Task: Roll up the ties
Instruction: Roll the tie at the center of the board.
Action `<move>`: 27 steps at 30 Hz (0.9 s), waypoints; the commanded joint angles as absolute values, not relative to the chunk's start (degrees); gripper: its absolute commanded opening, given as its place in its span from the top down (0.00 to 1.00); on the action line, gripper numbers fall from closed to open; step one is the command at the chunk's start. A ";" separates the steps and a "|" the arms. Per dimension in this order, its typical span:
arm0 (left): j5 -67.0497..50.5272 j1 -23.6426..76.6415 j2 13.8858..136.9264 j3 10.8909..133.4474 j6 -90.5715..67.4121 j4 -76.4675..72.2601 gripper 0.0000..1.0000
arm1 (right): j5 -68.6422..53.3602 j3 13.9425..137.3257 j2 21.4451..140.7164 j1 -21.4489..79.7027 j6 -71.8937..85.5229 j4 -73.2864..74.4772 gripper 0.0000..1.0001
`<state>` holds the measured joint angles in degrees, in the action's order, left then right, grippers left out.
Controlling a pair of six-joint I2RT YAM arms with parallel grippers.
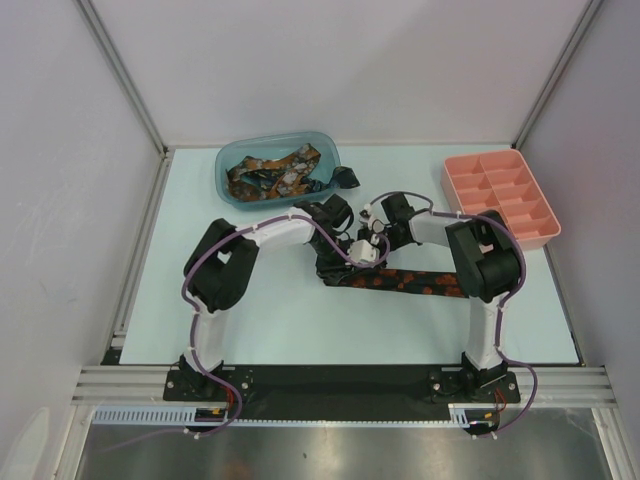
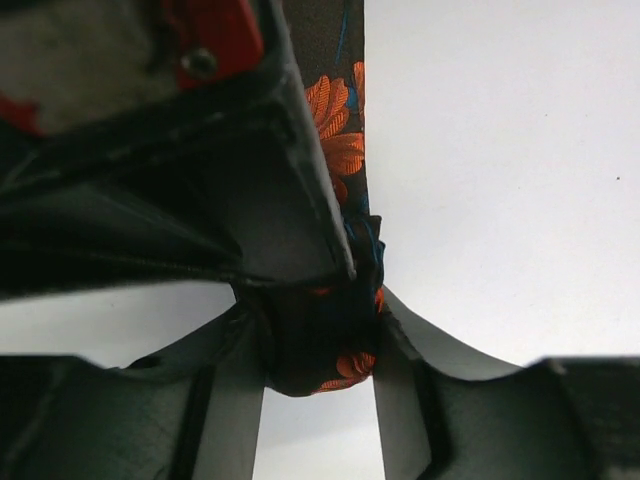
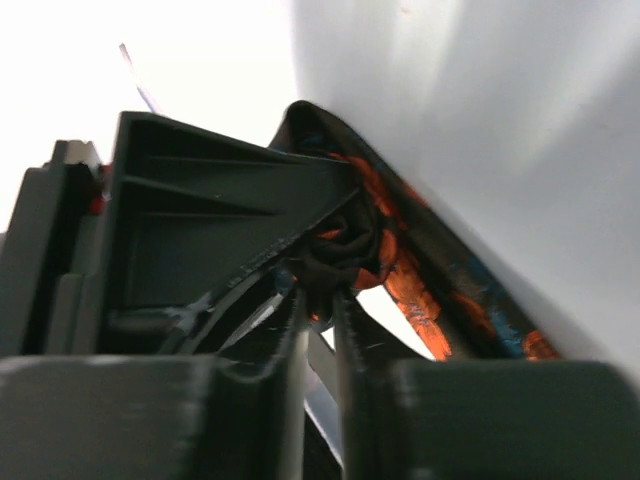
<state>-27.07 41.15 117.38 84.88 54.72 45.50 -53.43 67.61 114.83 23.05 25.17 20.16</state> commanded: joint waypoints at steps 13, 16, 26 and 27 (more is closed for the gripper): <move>-34.89 38.23 111.35 79.28 49.49 36.48 0.20 | -45.09 67.68 116.80 20.48 15.65 25.92 1.00; -35.42 38.23 112.84 80.33 47.99 36.12 0.21 | -44.30 67.76 117.16 20.48 14.42 26.98 1.00; -37.26 39.46 113.38 82.96 47.73 35.07 0.42 | -42.45 67.50 118.56 20.21 13.53 27.60 1.00; -37.44 39.72 113.38 83.58 47.38 35.16 0.43 | -42.45 67.50 118.83 20.39 13.80 27.34 1.00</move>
<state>-33.67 38.72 114.13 79.68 48.36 36.99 -48.71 67.61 116.01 20.45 16.03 26.20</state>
